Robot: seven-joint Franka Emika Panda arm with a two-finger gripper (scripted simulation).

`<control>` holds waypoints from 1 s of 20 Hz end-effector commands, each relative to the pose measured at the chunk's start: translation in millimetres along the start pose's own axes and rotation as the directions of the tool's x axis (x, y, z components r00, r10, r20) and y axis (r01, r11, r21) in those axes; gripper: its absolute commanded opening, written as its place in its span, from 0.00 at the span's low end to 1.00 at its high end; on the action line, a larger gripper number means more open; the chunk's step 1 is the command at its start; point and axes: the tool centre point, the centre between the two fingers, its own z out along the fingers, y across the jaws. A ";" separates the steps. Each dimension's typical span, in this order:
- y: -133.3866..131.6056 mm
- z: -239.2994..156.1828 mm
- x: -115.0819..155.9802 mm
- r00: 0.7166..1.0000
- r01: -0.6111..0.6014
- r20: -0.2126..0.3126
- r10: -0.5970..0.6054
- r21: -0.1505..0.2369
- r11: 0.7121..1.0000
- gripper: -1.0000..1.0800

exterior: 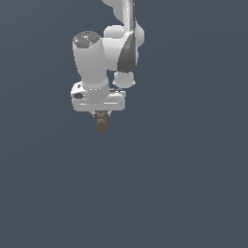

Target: Pick up the object and move it to a goal position.

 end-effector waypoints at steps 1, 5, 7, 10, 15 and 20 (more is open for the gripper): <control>1.2 -27.0 0.6 1.000 0.000 0.000 0.000 0.000 1.000 0.00; 3.3 -69.1 2.3 1.000 0.000 0.000 0.000 0.000 1.000 0.00; 4.3 -90.0 3.2 1.000 0.000 0.000 0.000 0.000 1.000 0.00; 5.8 -121.2 4.7 1.000 0.000 0.000 0.000 0.000 1.000 0.00; 8.3 -172.7 7.7 1.000 0.000 0.000 0.000 0.000 1.000 0.00; 10.9 -221.2 11.4 1.000 0.000 0.000 0.000 0.000 1.000 0.00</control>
